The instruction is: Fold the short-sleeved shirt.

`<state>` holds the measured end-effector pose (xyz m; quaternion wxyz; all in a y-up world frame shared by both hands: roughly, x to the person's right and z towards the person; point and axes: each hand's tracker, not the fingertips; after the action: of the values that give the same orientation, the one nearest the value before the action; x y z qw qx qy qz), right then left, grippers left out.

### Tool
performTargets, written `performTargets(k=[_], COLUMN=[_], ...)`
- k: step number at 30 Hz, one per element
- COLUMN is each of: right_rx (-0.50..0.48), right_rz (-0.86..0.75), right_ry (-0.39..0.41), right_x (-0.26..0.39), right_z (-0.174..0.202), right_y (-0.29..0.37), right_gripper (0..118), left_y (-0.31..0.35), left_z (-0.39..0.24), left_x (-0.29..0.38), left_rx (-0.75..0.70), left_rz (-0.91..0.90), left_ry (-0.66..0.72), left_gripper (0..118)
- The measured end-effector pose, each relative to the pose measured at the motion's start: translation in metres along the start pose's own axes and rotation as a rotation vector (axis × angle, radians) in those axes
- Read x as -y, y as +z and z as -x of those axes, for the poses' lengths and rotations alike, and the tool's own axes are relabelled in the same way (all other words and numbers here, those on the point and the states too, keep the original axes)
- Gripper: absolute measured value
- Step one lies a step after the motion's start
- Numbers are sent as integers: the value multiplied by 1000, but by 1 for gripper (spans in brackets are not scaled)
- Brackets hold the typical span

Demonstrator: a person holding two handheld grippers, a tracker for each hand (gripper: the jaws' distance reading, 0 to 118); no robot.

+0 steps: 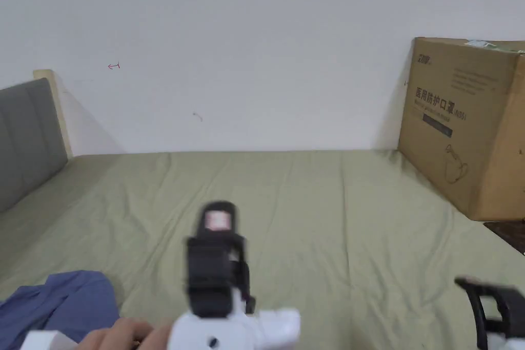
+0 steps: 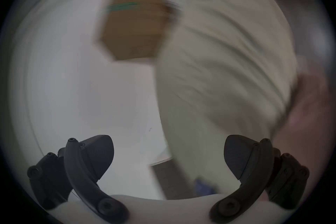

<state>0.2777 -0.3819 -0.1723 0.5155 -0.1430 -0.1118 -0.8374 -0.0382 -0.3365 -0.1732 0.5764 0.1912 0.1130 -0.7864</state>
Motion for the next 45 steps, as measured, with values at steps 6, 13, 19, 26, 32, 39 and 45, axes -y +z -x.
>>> performTargets(k=[6, 13, 19, 26, 32, 39, 45], right_rx=[8, -386, -455, -428, -409, -302, -301], right_rz=[-141, -420, -689, -467, -469, -384, -340], right_ry=[274, 1561, 2253, 2024, 2006, 1902, 1845], right_x=[-3, 102, 161, 145, 140, 134, 130], right_z=[1, 80, 32, 34, 35, 43, 47], right_y=[5, 42, 48, 43, 43, 35, 36], right_gripper=[118, 118, 118, 118, 118, 118, 118], left_y=[-10, -24, -6, -10, -8, -8, -4], left_z=[24, 71, 44, 44, 44, 47, 46], left_x=[12, 90, 88, 85, 83, 84, 90], left_rx=[245, 125, -44, 119, 132, 154, 59], left_rz=[143, 388, 385, 446, 432, 420, 385], left_ry=[551, 1835, 1913, 1894, 1847, 1873, 2124], left_gripper=[118, 118, 118, 118, 118, 118, 118])
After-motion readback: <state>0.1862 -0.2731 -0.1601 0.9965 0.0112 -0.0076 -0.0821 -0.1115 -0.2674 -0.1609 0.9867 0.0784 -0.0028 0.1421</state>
